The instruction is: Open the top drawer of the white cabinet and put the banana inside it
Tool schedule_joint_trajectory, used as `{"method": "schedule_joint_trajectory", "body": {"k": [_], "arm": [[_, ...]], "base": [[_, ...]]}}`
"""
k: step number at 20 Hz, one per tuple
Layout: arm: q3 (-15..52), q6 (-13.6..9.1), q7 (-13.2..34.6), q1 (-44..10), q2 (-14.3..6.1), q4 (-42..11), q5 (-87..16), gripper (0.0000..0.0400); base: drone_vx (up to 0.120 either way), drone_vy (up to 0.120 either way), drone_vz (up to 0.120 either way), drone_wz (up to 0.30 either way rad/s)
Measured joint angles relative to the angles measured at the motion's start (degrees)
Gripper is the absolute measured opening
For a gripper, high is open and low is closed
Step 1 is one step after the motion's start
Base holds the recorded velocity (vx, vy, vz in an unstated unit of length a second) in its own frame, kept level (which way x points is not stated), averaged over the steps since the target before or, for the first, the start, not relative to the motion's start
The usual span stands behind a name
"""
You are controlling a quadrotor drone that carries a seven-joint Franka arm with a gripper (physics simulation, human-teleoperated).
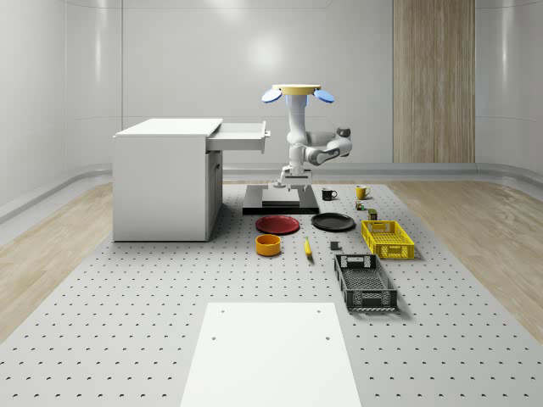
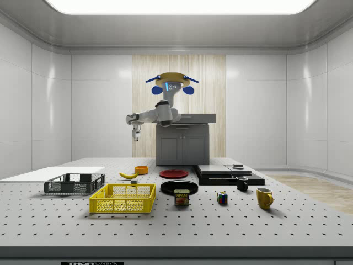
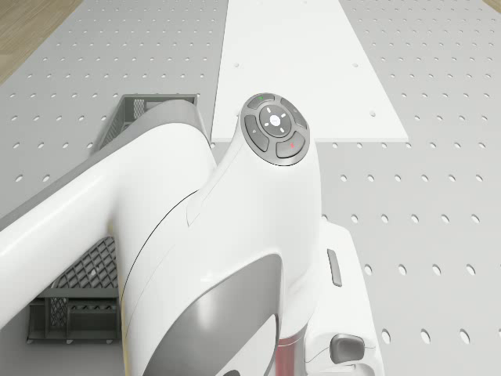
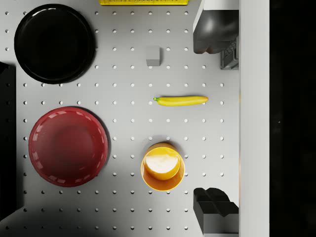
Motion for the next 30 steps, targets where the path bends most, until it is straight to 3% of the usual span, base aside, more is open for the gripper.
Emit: {"method": "schedule_joint_trajectory", "body": {"k": [10,30], "arm": [[-0.02,0.38,-0.04,0.05,-0.41,0.01,-0.16,0.0400],[-0.04,0.87,-0.08,0.13,-0.94,0.02,-0.38,0.0400]], "base": [[0.116,0.000,-0.120,0.000],[0.000,0.052,-0.120,0.000]]}}
